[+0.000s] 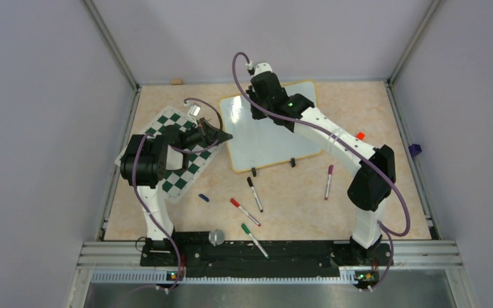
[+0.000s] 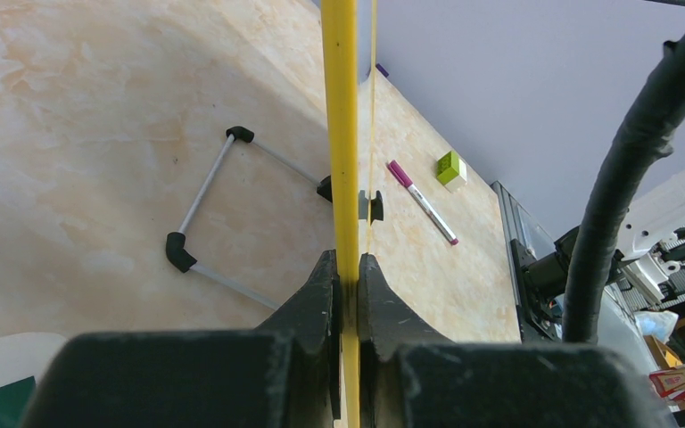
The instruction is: Write a sentence on the whiteboard
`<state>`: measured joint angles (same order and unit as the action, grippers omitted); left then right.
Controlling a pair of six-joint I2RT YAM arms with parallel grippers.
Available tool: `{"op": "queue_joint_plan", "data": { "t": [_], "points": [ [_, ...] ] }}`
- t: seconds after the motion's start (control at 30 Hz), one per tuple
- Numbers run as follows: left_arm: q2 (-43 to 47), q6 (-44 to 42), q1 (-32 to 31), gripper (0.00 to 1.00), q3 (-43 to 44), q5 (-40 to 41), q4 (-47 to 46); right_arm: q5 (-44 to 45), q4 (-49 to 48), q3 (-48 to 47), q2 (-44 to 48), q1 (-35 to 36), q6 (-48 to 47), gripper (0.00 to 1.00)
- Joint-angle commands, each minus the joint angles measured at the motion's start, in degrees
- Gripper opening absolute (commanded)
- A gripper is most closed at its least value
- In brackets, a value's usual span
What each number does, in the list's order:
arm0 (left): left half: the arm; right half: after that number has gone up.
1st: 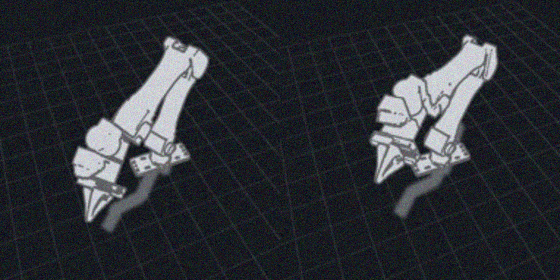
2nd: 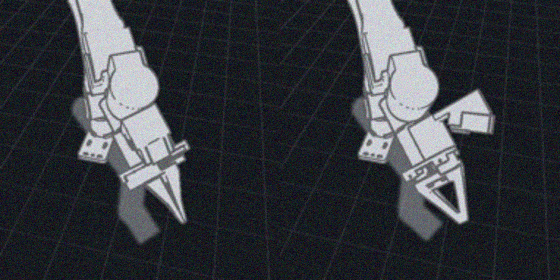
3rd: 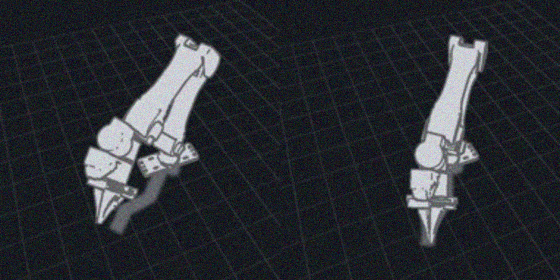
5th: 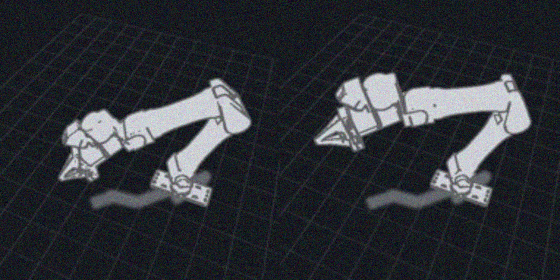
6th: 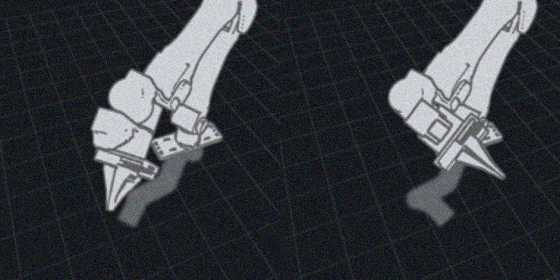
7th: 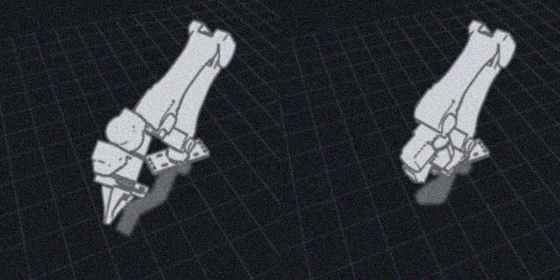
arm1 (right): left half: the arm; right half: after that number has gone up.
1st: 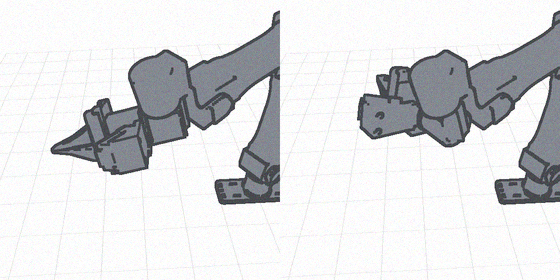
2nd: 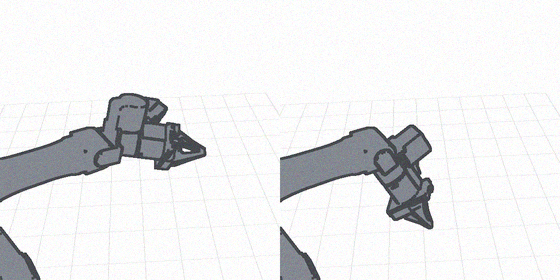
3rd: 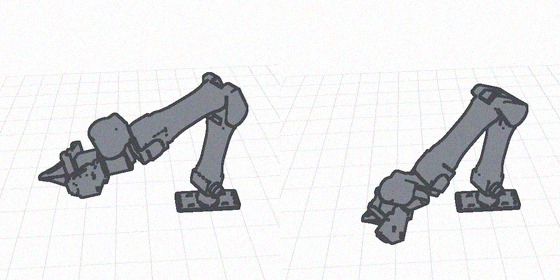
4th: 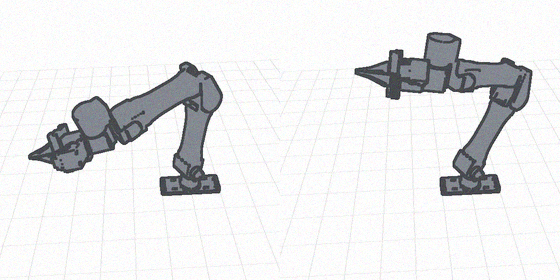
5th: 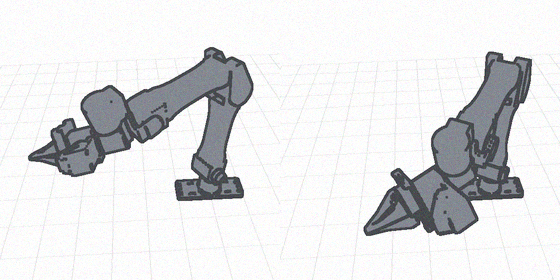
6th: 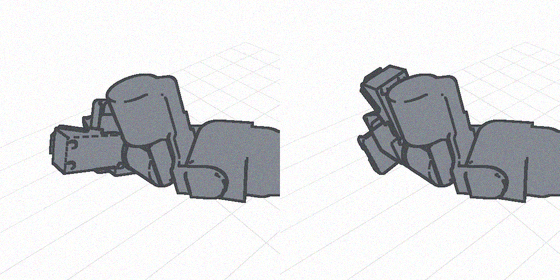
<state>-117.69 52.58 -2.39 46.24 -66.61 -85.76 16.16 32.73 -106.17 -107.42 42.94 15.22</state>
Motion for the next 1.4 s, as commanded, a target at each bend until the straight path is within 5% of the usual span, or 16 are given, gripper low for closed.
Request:
{"op": "queue_joint_plan", "data": {
  "t": [0.0, 1.37],
  "points": [
    [1.4, -3.7, 0.3, 0.00, 0.3, -0.4, -7.1, 0.5, 0.2, -1.8, 1.2, -1.0, 0.5, 0.00],
    [1.6, -3.9, 0.3, 0.00, 0.1, -0.3, -7.0, -3.0, 1.5, -5.8, -1.8, -1.2, 0.4, 0.00]
  ]
}}
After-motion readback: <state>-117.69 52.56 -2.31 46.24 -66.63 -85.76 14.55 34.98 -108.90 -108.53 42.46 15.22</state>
